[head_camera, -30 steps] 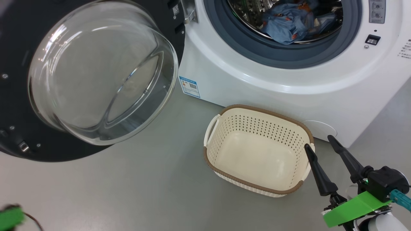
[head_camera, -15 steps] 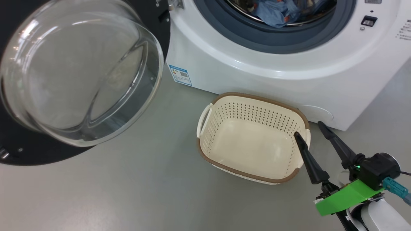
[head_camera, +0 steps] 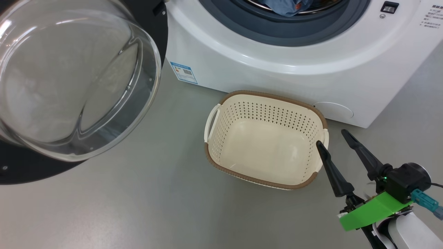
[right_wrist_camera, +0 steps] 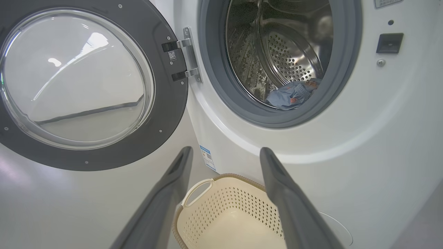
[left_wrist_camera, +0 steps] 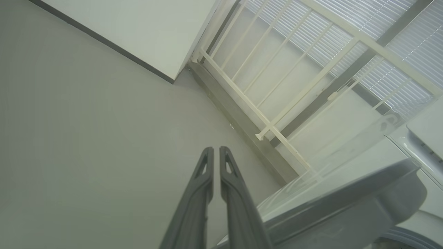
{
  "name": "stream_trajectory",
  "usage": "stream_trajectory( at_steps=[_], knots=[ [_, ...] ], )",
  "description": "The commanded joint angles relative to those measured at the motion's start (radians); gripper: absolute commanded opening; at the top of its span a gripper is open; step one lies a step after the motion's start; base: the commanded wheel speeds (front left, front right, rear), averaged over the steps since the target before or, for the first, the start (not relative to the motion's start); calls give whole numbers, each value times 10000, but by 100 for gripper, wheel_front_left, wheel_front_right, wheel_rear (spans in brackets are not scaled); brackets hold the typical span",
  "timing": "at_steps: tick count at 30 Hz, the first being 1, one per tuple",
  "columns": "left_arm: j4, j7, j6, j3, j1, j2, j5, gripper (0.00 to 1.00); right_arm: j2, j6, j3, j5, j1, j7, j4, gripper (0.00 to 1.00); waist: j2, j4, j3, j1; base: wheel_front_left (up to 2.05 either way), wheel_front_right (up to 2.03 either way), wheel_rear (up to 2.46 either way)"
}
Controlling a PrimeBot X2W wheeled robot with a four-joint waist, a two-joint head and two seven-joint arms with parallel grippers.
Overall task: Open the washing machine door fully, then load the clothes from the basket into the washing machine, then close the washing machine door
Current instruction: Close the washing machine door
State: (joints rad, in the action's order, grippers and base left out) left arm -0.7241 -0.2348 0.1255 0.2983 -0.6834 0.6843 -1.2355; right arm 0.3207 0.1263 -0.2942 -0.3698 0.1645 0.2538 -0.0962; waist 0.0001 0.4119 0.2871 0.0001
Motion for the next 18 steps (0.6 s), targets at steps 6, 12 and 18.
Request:
stream_trajectory(
  at_steps=[6, 12, 18],
  knots=[
    [-29, -1785, 51, -180, -166, 1147, -989, 0, 149, 44, -332, -43, 253, 80, 189, 100, -1, 106, 46, -1, 0, 0, 0],
    [112, -2807, 51, -568, 65, 1214, -1464, 0, 256, 44, -401, -57, 293, 80, 214, 100, -1, 192, 106, -1, 0, 0, 0],
    [341, -3538, 51, -767, 260, 1169, -1977, 0, 321, 44, -458, -79, 357, 80, 199, 100, -1, 201, 96, -1, 0, 0, 0]
  ],
)
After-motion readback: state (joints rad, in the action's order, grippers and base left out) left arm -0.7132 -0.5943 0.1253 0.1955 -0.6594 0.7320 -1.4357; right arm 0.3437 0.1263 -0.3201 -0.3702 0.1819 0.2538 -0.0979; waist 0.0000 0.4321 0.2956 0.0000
